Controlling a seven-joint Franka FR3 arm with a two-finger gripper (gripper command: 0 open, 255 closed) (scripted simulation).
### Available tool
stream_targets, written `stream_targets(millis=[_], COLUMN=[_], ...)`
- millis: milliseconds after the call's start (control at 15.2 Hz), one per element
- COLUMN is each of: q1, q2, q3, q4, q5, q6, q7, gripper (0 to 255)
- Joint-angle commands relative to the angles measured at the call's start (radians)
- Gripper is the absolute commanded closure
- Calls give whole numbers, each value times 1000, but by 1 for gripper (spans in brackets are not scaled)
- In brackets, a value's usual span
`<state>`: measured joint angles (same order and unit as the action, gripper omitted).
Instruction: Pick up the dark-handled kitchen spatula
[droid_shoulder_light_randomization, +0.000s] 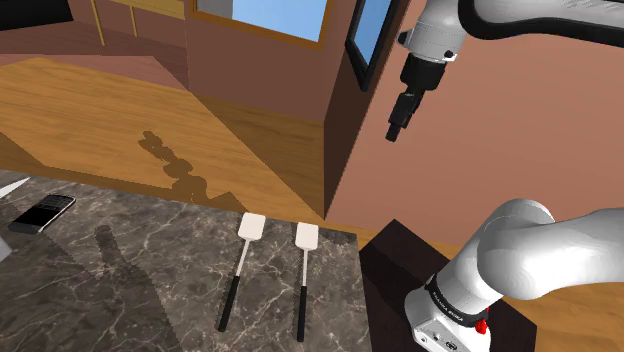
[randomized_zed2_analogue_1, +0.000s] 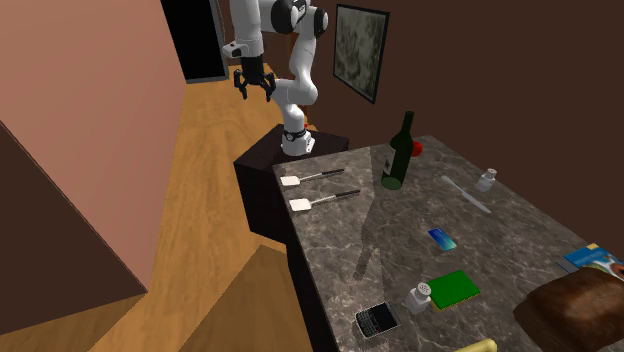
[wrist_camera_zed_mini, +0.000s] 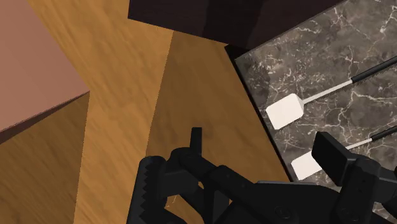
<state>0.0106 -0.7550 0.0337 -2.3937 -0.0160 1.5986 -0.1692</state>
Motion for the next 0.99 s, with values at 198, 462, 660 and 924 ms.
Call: stream_targets(millis=[198,462,660,924], q1=[0,4,8,9], q2=[-22,-24,0,65], q3=[67,163,240,348], q4=[-71,-143,-179,-202], q5=[57,139,202,280], q6=[45,117,181,280], q7=[134,311,445,621], gripper=[0,0,0,0])
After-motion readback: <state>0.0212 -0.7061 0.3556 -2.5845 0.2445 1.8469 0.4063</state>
